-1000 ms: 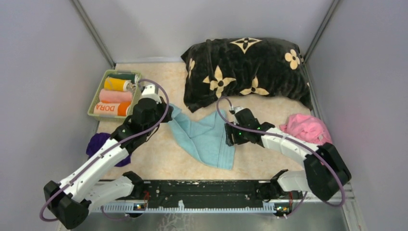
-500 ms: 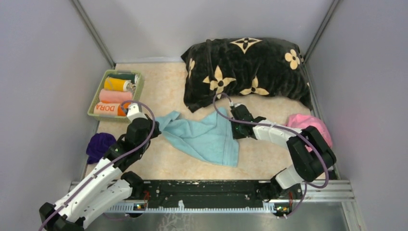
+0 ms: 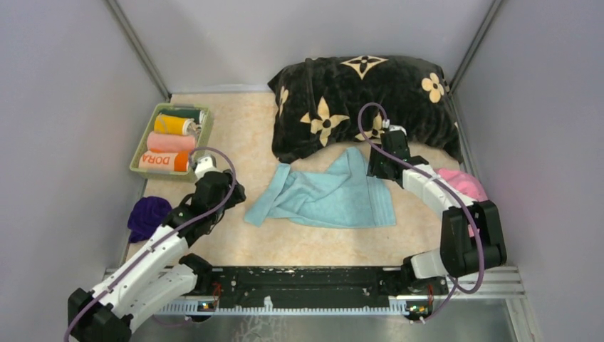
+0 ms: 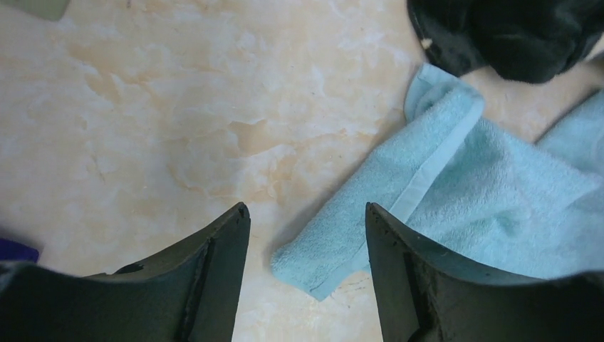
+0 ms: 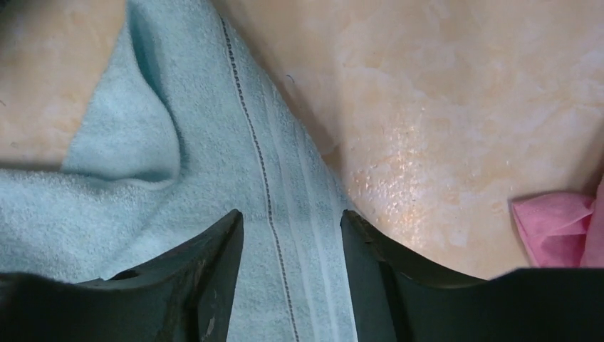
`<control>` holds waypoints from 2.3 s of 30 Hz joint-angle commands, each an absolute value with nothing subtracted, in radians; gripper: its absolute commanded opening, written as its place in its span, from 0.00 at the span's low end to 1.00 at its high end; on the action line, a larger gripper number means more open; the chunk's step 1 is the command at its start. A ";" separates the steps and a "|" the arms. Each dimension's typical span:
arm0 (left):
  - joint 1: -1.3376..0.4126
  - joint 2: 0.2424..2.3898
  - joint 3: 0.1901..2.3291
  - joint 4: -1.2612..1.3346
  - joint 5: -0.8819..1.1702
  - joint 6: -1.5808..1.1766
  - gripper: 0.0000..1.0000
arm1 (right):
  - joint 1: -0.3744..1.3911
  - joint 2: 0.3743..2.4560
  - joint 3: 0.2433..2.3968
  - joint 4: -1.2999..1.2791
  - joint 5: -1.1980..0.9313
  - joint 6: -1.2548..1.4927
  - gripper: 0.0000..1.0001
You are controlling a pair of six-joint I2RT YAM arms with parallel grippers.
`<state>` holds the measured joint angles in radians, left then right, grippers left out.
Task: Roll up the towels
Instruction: Flatten out the towel at the center of the board.
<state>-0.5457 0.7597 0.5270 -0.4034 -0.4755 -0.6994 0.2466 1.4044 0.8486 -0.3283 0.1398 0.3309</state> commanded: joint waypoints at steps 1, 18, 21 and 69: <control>-0.544 0.850 0.644 -0.426 -0.276 -0.496 0.67 | 0.252 1.316 0.854 -0.337 0.095 0.312 0.59; -0.889 1.304 0.761 -0.705 -0.342 -0.585 0.48 | 0.252 1.088 0.645 -0.334 -0.065 0.343 0.72; -0.891 1.317 0.749 -0.701 -0.378 -0.597 0.46 | 0.251 1.082 0.644 -0.336 -0.072 0.341 0.72; -0.109 1.146 0.666 -0.349 0.263 -0.390 0.00 | 0.252 0.912 0.603 -0.563 0.102 0.556 0.95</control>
<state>-0.2020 1.1408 0.6918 -0.4179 0.0750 -0.3862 0.2466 0.9726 0.6121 -0.4904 0.0788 0.4797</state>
